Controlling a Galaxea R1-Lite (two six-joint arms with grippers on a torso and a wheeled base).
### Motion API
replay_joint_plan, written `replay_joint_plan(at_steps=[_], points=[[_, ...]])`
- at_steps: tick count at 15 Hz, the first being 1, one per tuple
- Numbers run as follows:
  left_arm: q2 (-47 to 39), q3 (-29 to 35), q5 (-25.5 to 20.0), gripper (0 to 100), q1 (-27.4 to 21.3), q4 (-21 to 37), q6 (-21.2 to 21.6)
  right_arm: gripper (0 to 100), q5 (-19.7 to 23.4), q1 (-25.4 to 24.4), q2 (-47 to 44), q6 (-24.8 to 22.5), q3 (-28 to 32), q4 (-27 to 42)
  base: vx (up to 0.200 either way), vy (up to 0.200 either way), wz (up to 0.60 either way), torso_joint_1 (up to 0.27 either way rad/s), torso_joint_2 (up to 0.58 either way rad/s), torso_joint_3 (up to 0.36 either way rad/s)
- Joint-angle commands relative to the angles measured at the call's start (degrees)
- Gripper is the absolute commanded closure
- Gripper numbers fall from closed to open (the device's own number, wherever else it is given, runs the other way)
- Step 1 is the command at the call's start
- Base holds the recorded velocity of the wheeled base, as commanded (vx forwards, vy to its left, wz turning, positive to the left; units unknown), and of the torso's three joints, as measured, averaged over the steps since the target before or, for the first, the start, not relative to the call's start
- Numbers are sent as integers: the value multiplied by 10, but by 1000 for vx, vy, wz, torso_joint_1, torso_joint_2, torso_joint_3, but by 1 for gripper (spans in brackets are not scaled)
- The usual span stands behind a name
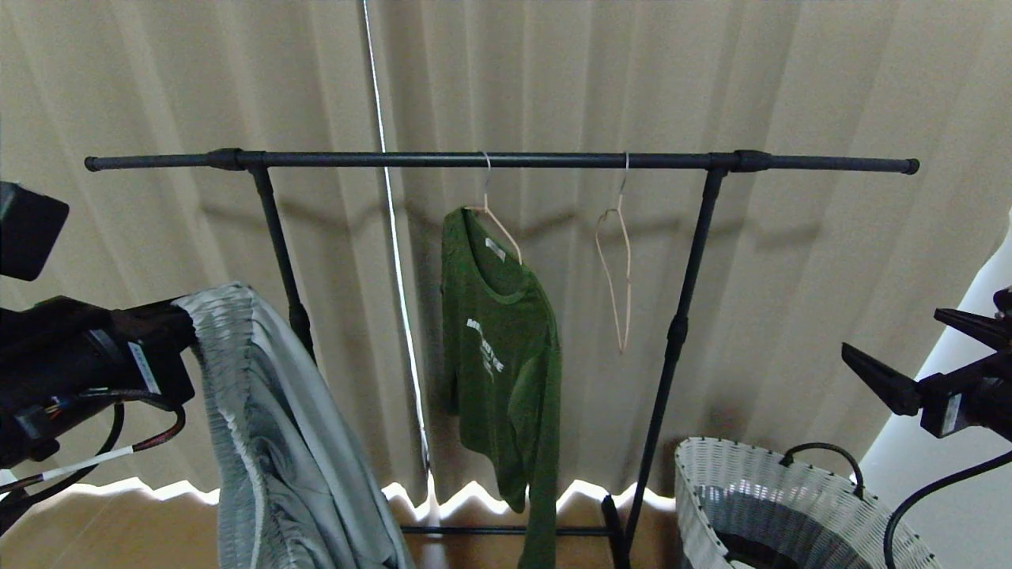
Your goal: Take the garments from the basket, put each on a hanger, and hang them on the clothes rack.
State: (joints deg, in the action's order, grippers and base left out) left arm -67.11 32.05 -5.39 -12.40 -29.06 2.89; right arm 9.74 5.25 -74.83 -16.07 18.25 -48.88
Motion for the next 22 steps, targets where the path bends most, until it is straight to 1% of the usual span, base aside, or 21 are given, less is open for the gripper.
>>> replay_joint_plan(at_steps=[1, 2, 3, 6, 8, 10, 11, 12, 13, 15, 16, 17, 18, 20, 22], points=[[-1, -1, -1, 100, 0, 0, 0, 0, -1, -1, -2, 24, -1, -7, 0, 0, 0, 0, 0, 0], [-2, -1, -1, 100, 0, 0, 0, 0, -2, -1, -3, 44, -3, -16, 0, 0, 0, 0, 0, 0], [-2, -1, -1, 100, 0, 0, 0, 0, -15, -1, -1, 50, -16, -25, 0, 0, 0, 0, 0, 0], [-3, 0, -1, 100, 0, 0, 0, 0, -92, -1, 2, 49, -52, -57, 0, 0, 0, 0, 0, 0], [-3, -2, 0, 100, 0, 0, 2, 0, -96, 0, 8, 45, -59, -74, 0, 0, 0, 0, 0, 0], [-2, -12, 0, 100, 0, -3, 5, 0, -92, -3, 22, 32, -52, -70, 0, 0, 0, 0, 0, 0], [1, -15, -1, 100, 0, -3, 5, 0, -90, -3, 22, 24, -25, -55, 0, 0, 0, 0, 0, 0], [1, -16, -1, 100, 0, -7, 5, 0, -90, -3, 24, 24, 2, -24, 0, 0, 0, 0, 0, 0], [0, -23, 0, 100, -1, -24, 5, 0, -90, -8, 26, 24, 31, 21, 0, 0, 0, 0, 0, 0], [-4, -46, 0, 100, -1, -63, 12, 0, -95, -9, 40, 24, 86, 144, 0, 0, 0, 0, 0, 0], [-4, -47, 0, 100, -1, -69, 12, 0, -95, -9, 41, 25, 97, 166, 0, 0, 0, 0, 0, 0], [-5, -49, 0, 100, -1, -78, 12, 0, -95, -9, 42, 26, 114, 210, 0, 0, 0, 0, 0, 0], [-8, -49, -1, 100, -1, -78, 12, 0, -95, -9, 43, 27, 108, 221, 0, 0, 0, 0, 0, 0], [-16, -48, -1, 100, -1, -78, 12, 0, -97, -9, 44, 26, 97, 220, 0, 0, 0, 0, 0, 0], [-21, -47, -1, 100, -1, -78, 12, 0, -96, -18, 53, 25, 100, 220, 0, 0, 0, 0, 0, 0]])
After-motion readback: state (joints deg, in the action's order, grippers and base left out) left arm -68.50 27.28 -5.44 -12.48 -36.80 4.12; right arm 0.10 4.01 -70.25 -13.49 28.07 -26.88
